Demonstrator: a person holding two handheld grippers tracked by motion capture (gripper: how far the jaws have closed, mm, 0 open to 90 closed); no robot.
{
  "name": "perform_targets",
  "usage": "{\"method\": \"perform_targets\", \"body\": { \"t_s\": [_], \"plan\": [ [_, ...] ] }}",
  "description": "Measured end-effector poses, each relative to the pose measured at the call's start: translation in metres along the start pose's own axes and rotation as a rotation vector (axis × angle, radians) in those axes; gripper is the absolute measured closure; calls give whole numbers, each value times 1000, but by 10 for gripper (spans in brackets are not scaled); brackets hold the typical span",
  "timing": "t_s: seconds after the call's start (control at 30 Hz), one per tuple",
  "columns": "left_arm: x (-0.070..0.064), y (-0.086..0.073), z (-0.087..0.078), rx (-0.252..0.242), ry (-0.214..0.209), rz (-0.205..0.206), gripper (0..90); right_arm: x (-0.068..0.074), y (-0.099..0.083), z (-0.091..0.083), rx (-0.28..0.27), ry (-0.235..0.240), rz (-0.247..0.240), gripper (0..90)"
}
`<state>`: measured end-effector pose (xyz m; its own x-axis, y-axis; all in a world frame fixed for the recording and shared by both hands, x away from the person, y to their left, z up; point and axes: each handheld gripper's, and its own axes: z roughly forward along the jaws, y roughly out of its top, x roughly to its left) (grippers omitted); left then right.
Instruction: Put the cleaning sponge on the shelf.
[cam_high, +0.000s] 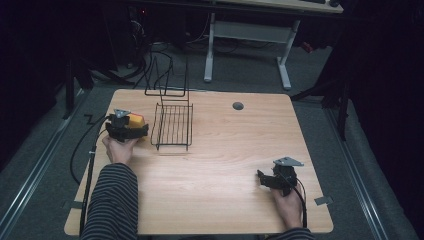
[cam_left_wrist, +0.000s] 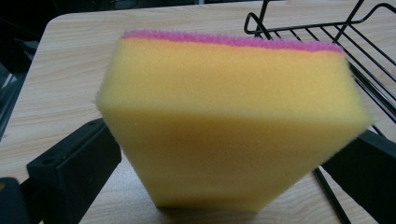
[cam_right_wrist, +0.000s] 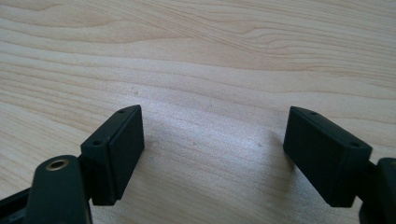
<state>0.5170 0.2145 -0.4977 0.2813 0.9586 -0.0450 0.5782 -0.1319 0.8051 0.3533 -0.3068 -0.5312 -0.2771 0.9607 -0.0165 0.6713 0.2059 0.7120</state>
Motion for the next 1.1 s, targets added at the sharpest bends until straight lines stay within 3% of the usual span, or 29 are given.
{"method": "perform_targets", "body": {
  "t_s": [0.5, 0.73, 1.1],
  "plan": [
    [1, -3, 6, 1, -17, -1, 151, 0, 0, 0, -1, 0, 0, 206],
    [0, -3, 6, -1, -12, 20, 214, 0, 0, 0, -1, -1, 0, 206],
    [0, -3, 4, -8, -21, 24, 233, 1, 0, 0, -1, -1, 1, 206]
  ]
}}
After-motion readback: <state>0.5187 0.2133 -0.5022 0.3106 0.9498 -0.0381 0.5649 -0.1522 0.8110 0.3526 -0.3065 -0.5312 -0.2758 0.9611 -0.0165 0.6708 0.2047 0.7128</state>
